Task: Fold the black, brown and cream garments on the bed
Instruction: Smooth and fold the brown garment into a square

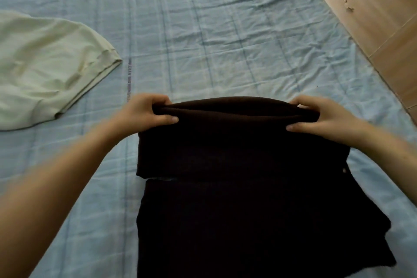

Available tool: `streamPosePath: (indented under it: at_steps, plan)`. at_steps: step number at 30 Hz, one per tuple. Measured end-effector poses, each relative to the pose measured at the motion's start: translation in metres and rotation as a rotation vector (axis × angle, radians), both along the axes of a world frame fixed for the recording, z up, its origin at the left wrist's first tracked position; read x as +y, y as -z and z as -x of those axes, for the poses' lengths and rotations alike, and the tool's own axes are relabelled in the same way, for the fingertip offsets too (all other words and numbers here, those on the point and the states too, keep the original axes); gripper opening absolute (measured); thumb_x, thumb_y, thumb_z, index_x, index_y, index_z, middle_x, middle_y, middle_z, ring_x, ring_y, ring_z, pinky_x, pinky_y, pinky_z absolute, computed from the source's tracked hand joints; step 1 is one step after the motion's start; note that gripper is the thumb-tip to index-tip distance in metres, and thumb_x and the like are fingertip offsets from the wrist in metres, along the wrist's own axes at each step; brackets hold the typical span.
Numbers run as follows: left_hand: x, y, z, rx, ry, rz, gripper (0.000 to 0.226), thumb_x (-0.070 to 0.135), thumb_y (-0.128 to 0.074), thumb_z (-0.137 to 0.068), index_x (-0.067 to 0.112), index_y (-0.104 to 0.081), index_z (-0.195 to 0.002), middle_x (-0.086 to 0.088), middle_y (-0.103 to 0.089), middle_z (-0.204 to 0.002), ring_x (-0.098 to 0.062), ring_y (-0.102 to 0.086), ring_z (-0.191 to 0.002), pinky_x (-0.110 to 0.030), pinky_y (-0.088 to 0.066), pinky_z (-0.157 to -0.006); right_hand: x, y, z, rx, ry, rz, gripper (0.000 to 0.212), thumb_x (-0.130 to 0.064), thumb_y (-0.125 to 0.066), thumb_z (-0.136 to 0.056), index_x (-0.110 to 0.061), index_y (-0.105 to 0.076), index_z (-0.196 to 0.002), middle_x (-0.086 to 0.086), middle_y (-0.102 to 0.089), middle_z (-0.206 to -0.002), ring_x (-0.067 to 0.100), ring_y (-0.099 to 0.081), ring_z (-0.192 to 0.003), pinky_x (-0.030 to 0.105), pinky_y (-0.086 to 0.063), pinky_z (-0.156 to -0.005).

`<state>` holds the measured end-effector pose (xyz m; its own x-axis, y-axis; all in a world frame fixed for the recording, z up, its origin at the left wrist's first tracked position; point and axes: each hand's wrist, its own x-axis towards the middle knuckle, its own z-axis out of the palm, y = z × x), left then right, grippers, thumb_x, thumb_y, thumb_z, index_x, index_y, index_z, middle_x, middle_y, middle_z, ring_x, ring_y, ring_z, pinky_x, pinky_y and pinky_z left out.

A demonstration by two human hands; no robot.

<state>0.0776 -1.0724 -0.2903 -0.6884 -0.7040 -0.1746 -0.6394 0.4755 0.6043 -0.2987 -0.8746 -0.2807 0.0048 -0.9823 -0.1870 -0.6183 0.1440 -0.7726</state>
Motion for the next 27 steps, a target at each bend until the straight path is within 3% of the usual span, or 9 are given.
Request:
streamPosePath:
  at_steps: [3,7,10,13,16,19,22,24,27]
  plan:
    - [0.025,-0.012,-0.014,0.038,-0.008,0.019,0.018,0.027,-0.085,-0.072,0.02,-0.069,-0.077,0.008,-0.061,-0.06,-0.001,-0.056,-0.058,-0.024,-0.042,-0.059,0.027,-0.021,-0.019,-0.067,0.025,0.004,0.033,-0.041,-0.081,-0.063,-0.032,-0.069,-0.092,-0.002,-0.074,-0.083,0.002,-0.067,-0.073,0.011,-0.048,-0.069]
    - [0.072,-0.032,-0.033,0.154,-0.083,0.105,0.02,0.029,-0.087,-0.066,0.027,-0.069,-0.074,0.014,-0.064,-0.062,0.001,-0.06,-0.061,-0.011,-0.041,-0.058,0.07,-0.038,-0.041,0.012,0.125,0.11,0.033,-0.031,-0.086,-0.061,-0.043,-0.069,-0.087,-0.013,-0.073,-0.081,-0.008,-0.065,-0.072,0.003,-0.044,-0.068]
    - [0.121,-0.055,-0.048,0.206,-0.086,0.23,0.022,0.036,-0.086,-0.063,0.028,-0.069,-0.074,0.016,-0.062,-0.064,-0.001,-0.06,-0.068,-0.011,-0.039,-0.059,0.117,-0.053,-0.058,0.068,0.189,0.15,0.037,-0.036,-0.087,-0.056,-0.044,-0.068,-0.088,-0.012,-0.073,-0.082,-0.002,-0.067,-0.077,0.012,-0.048,-0.072]
    - [0.175,-0.065,-0.068,0.152,0.012,0.386,0.027,0.048,-0.083,-0.063,0.03,-0.07,-0.078,0.018,-0.059,-0.067,-0.002,-0.053,-0.066,-0.017,-0.037,-0.065,0.169,-0.048,-0.075,0.268,0.2,0.139,0.045,-0.022,-0.092,-0.057,-0.04,-0.066,-0.09,-0.016,-0.071,-0.084,-0.001,-0.065,-0.085,0.017,-0.047,-0.077]
    - [0.23,-0.046,-0.088,0.045,0.125,0.498,0.036,0.053,-0.082,-0.06,0.024,-0.069,-0.075,0.004,-0.061,-0.061,-0.02,-0.06,-0.061,-0.029,-0.047,-0.068,0.219,-0.023,-0.1,0.432,0.187,0.138,0.047,-0.011,-0.093,-0.059,-0.03,-0.069,-0.094,-0.015,-0.069,-0.088,0.004,-0.064,-0.084,0.019,-0.043,-0.075]
    - [0.282,-0.006,-0.105,-0.112,0.285,0.613,0.034,0.039,-0.087,-0.058,0.016,-0.065,-0.069,-0.001,-0.061,-0.061,-0.025,-0.061,-0.055,-0.03,-0.05,-0.057,0.253,0.014,-0.126,0.616,0.169,0.219,0.048,0.001,-0.092,-0.054,-0.012,-0.072,-0.096,0.005,-0.071,-0.091,0.032,-0.068,-0.086,0.032,-0.045,-0.079]
    - [0.321,0.031,-0.122,-0.172,0.375,0.747,0.008,0.017,-0.074,-0.075,0.012,-0.069,-0.077,-0.006,-0.067,-0.075,-0.024,-0.063,-0.061,-0.032,-0.051,-0.059,0.271,0.042,-0.143,0.732,0.138,0.2,0.058,0.005,-0.092,-0.049,-0.003,-0.071,-0.103,0.014,-0.069,-0.095,0.039,-0.067,-0.089,0.043,-0.051,-0.083]
    - [0.328,0.037,-0.128,-0.139,0.348,0.731,0.012,0.018,-0.064,-0.083,0.01,-0.073,-0.081,-0.009,-0.072,-0.085,-0.025,-0.068,-0.068,-0.032,-0.055,-0.065,0.276,0.045,-0.149,0.728,0.152,0.154,0.062,0.007,-0.088,-0.052,-0.002,-0.069,-0.11,0.016,-0.069,-0.102,0.041,-0.065,-0.095,0.049,-0.052,-0.088]
    - [0.325,0.024,-0.122,-0.118,0.348,0.592,0.029,0.042,-0.064,-0.087,0.016,-0.071,-0.077,-0.002,-0.07,-0.077,-0.021,-0.066,-0.066,-0.032,-0.054,-0.065,0.274,0.031,-0.165,0.678,0.218,0.076,0.055,0.005,-0.075,-0.065,-0.003,-0.066,-0.119,0.014,-0.068,-0.112,0.037,-0.063,-0.107,0.046,-0.049,-0.097]
